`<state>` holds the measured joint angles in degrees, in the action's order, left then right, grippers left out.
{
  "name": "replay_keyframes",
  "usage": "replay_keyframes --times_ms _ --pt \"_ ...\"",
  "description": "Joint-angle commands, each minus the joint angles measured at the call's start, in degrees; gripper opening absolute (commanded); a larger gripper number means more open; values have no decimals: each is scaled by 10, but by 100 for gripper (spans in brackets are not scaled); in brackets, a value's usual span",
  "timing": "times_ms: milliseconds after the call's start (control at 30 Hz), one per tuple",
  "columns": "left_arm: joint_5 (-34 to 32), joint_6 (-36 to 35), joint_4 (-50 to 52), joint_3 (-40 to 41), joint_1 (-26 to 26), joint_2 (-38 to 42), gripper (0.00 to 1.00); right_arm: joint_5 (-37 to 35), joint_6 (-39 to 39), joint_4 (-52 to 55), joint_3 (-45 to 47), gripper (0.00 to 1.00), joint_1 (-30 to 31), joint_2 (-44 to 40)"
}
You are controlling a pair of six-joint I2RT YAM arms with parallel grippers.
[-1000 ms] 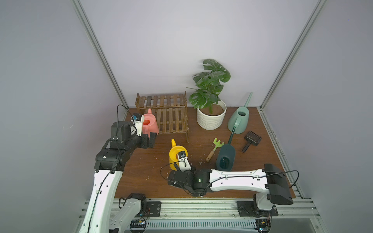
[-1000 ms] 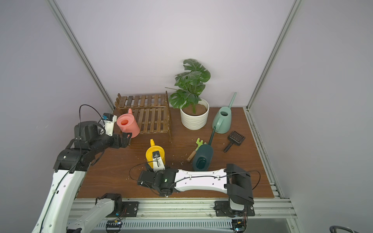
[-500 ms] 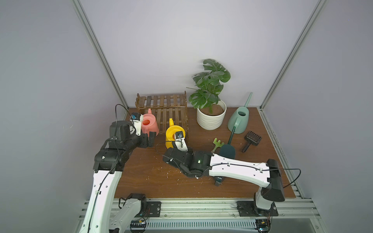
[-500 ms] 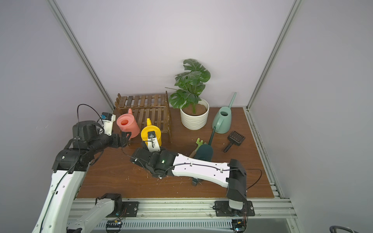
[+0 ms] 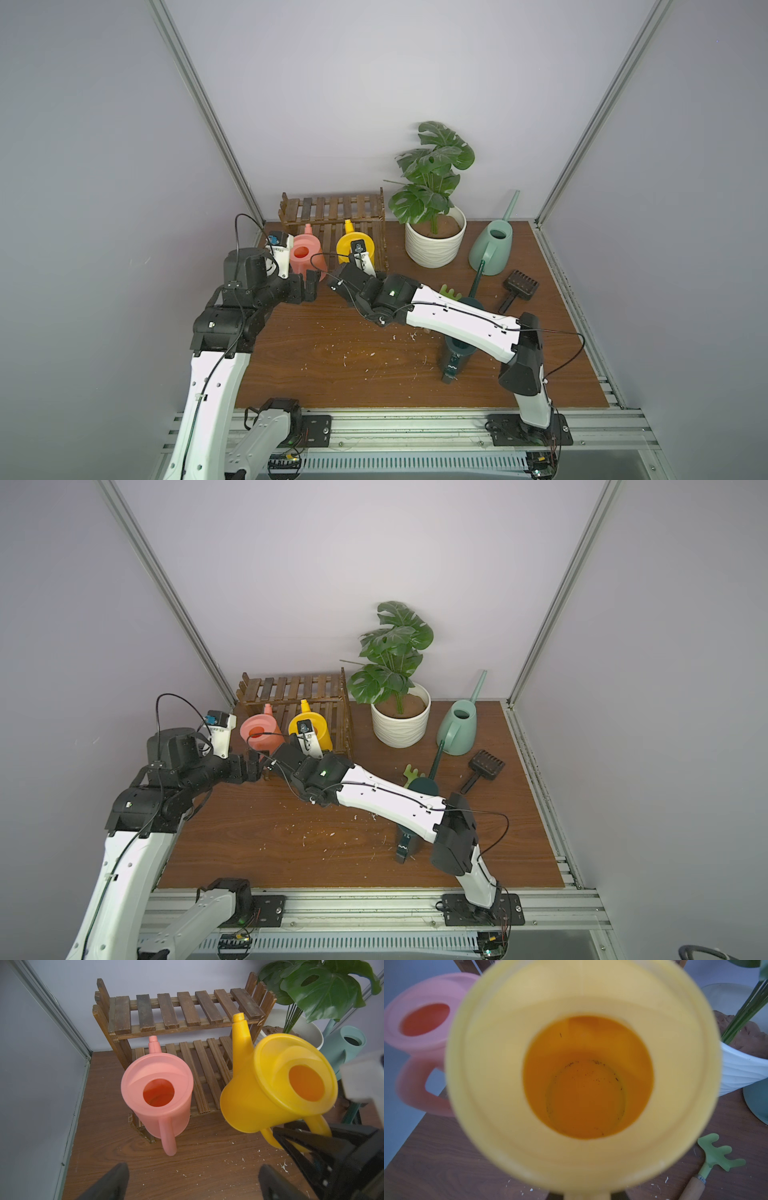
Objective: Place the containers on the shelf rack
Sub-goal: 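Place the container on the shelf.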
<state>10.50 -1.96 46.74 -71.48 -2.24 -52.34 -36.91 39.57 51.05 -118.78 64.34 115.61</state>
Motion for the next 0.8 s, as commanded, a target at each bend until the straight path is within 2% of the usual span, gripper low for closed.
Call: replay_keyframes --times_ms 0,767 --pt "1 1 3 -14 8 2 100 8 -18 17 -30 0 -10 18" --pt "0 1 3 -8 8 4 100 71 -11 27 -85 2 -53 86"
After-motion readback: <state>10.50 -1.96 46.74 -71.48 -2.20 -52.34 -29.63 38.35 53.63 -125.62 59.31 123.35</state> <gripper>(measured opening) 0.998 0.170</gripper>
